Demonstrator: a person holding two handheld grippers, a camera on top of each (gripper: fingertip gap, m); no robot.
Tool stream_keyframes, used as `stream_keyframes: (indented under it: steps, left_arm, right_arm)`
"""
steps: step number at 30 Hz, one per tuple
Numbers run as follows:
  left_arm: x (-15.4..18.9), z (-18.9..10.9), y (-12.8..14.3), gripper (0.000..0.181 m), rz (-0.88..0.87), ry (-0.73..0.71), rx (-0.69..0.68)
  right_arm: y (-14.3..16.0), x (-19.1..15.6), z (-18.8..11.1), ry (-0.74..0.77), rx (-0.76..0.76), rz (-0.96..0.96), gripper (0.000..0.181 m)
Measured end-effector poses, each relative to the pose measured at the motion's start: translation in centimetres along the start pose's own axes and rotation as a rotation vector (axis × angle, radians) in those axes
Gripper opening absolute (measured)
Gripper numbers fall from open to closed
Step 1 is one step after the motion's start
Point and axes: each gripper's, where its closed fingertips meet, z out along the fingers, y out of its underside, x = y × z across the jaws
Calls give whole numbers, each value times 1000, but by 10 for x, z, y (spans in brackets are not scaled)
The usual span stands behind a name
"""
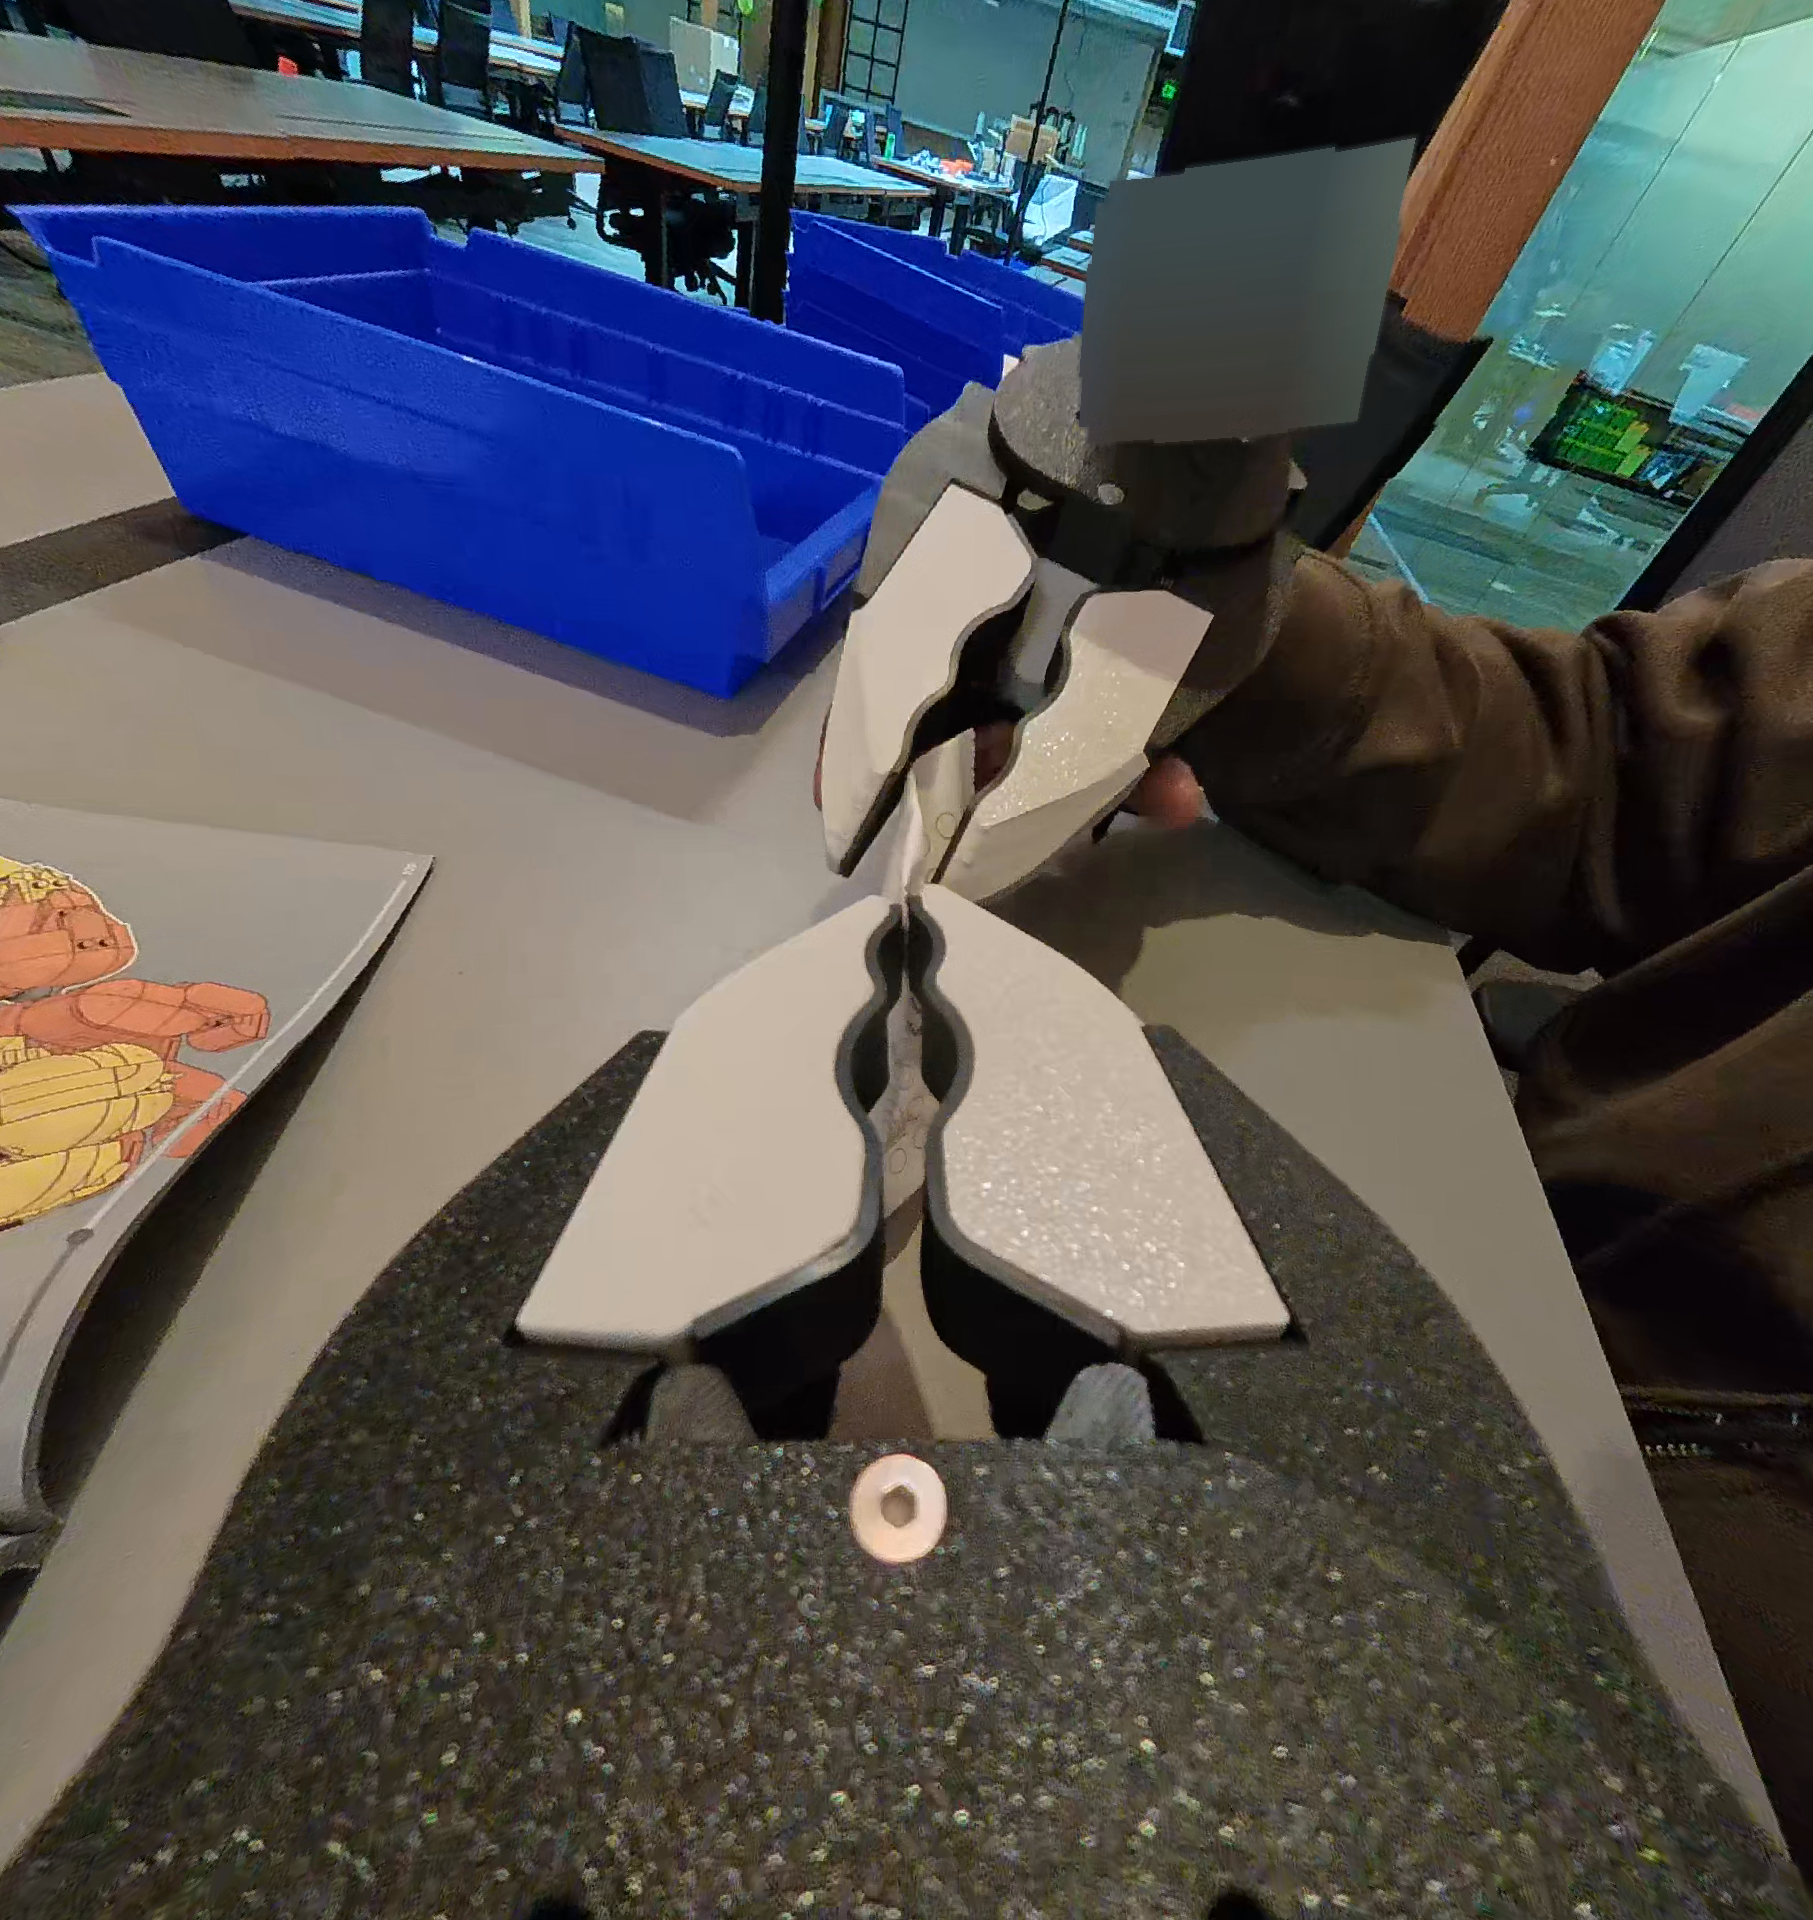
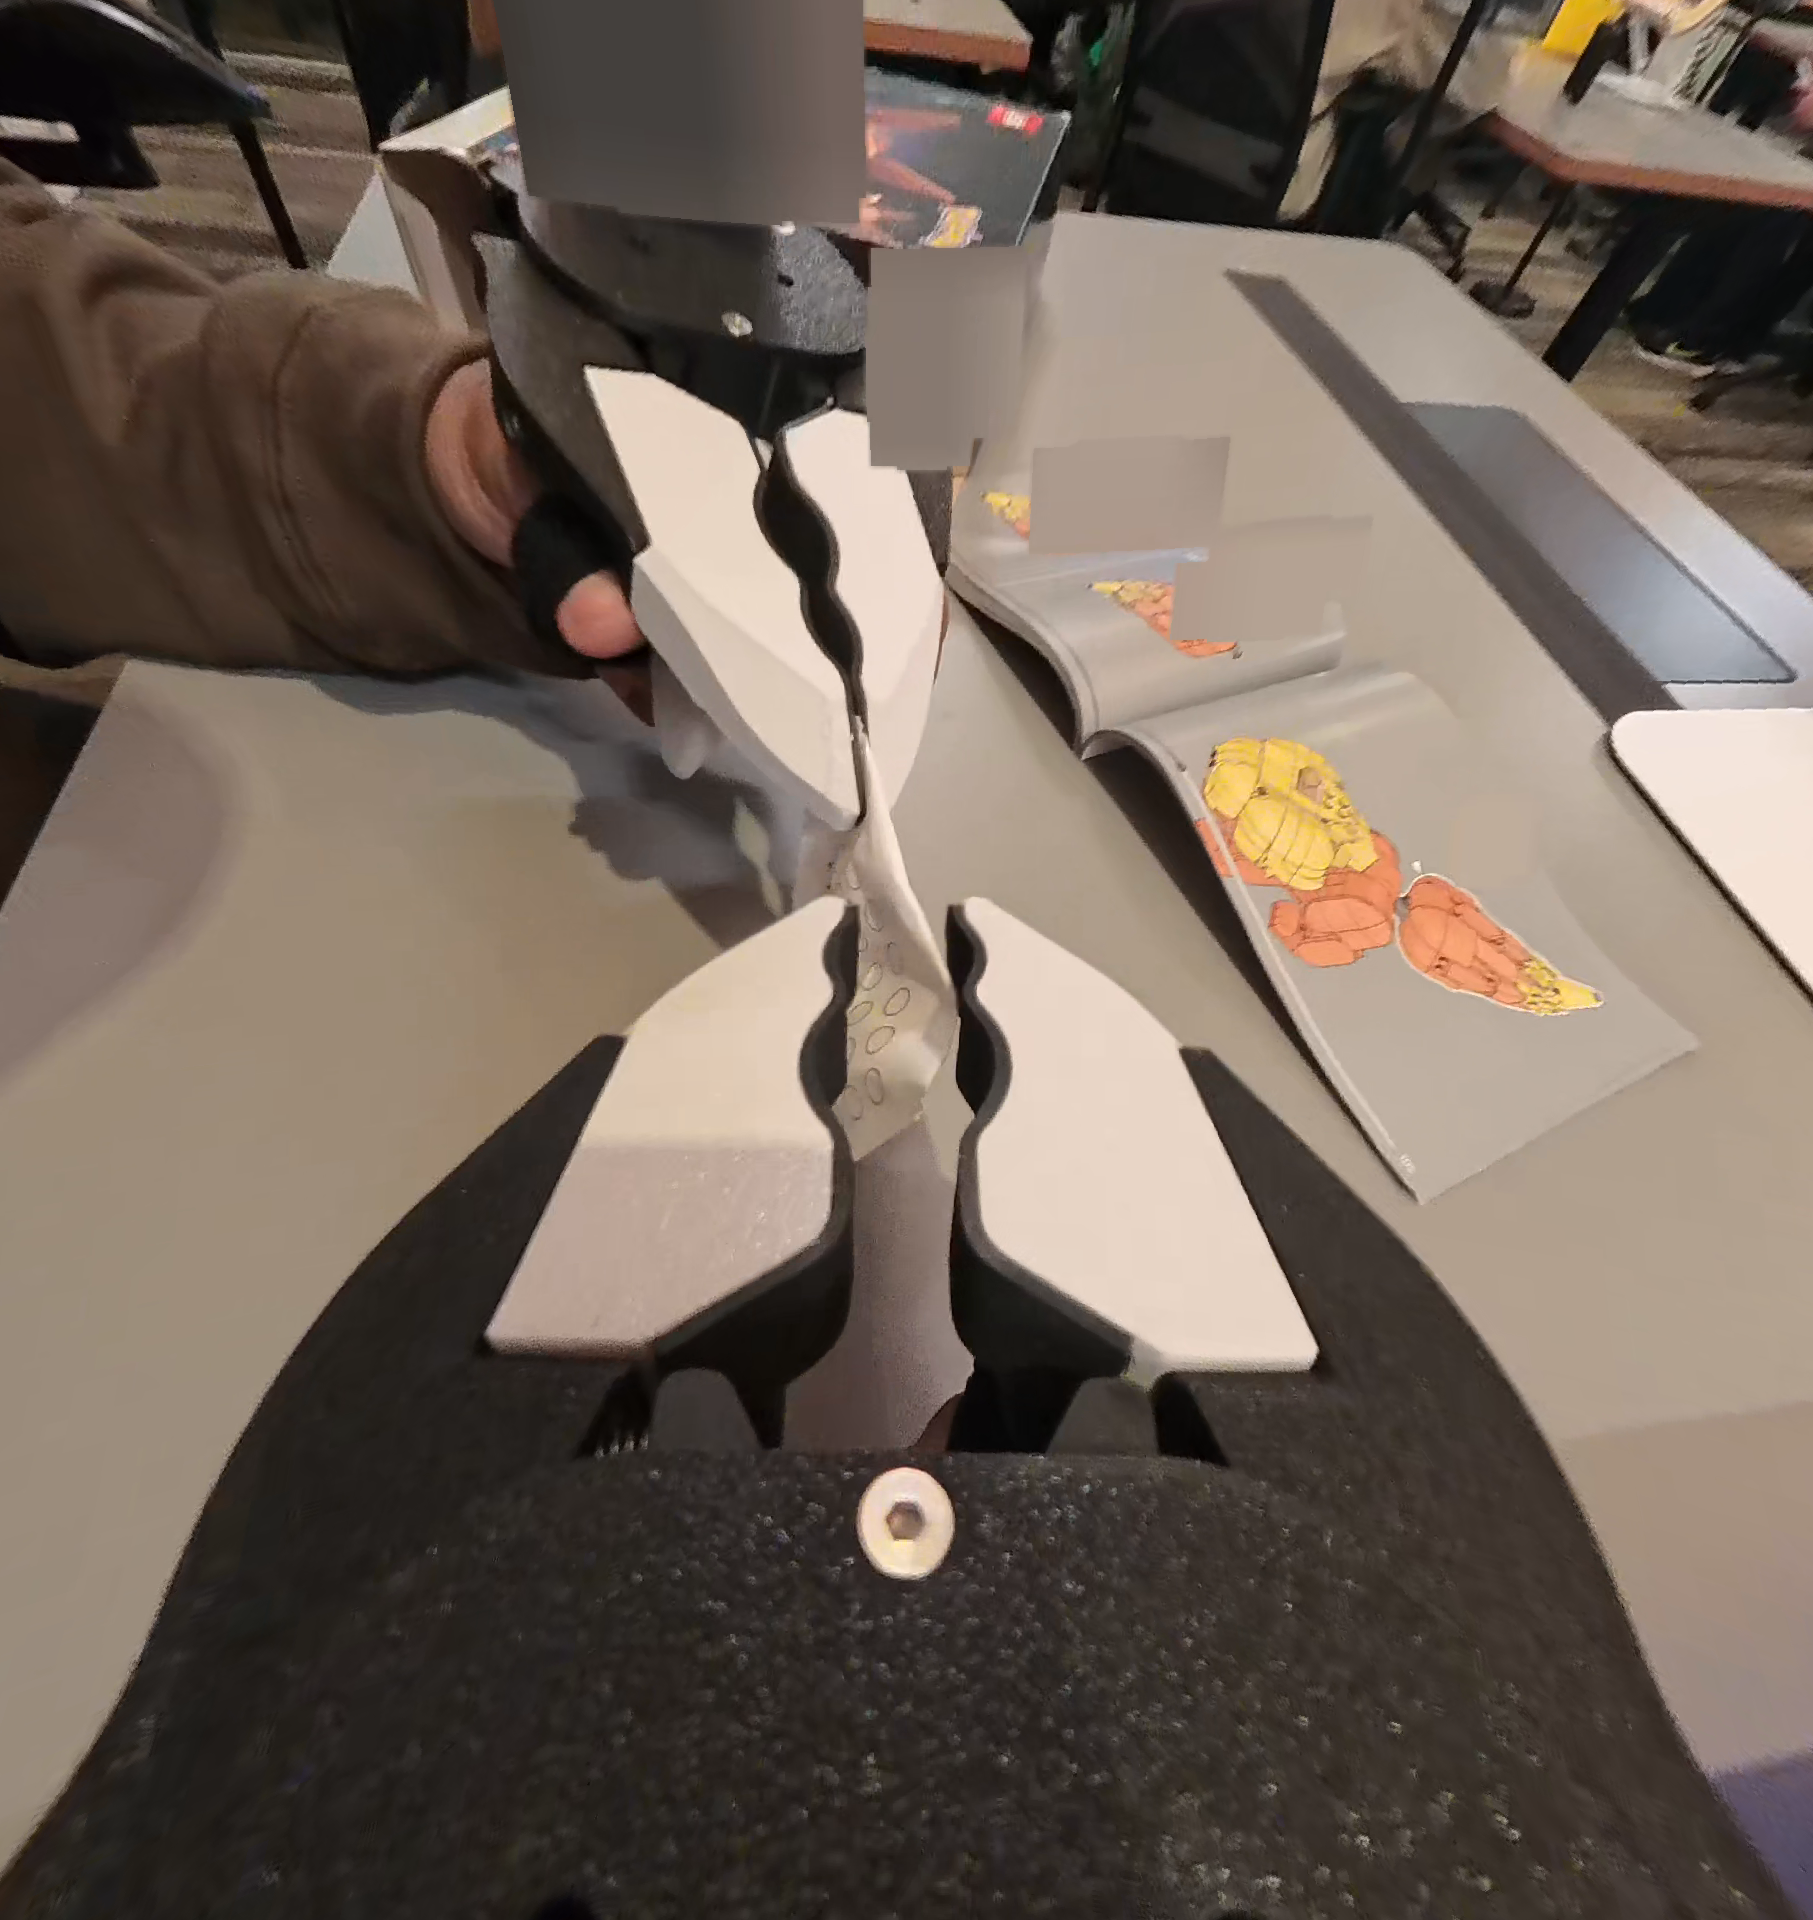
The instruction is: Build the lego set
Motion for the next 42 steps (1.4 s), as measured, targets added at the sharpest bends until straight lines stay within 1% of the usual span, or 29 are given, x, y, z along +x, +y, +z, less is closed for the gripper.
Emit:
stream_keyframes:
  steps: [1, 3, 5, 8, 11, 13, 17, 22, 25, 30, 37, 42]
  left_arm:
    - [0, 1, 1, 0, 1, 0, -6]
    - [-3, 1, 0, 0, -2, -20, -3]
    - [-7, 1, -1, 3, -11, -40, 13]
    - [-13, 1, -1, 15, -9, -83, 21]
    - [-11, 2, 2, 23, 6, -82, 0]
    - [-10, 4, 5, 23, 17, -81, -9]
    - [-5, 6, 7, 9, 28, -37, -2]
    - [-4, 4, 12, 3, -10, 6, -44]
    - [-4, 2, 13, 2, -73, 46, -48]
    - [-3, 3, 12, 7, -59, 33, -26]
    - [-2, 3, 14, 3, -70, 56, -41]
    - [-5, 3, 4, 2, -64, 40, 32]
  right_arm:
    - [2, 0, 1, -6, -9, 9, 16]
    - [3, 0, 2, -13, -12, 35, 7]
    - [3, 2, 3, -15, -5, 70, 4]
    - [3, 3, 4, -28, 8, 109, 2]
    - [1, 2, 4, -41, 28, 135, 1]
    - [0, -1, 4, -59, 34, 133, 1]
    - [-1, -4, 5, -76, 42, 131, 0]
    - [0, -7, 8, -108, 40, 148, 0]
    - [0, -9, 9, -116, 43, 151, 0]
    - [0, -8, 8, -117, 48, 162, 0]
    - [0, -10, 10, -122, 45, 150, 0]
    - [-9, -5, 6, -112, 107, 205, 3]
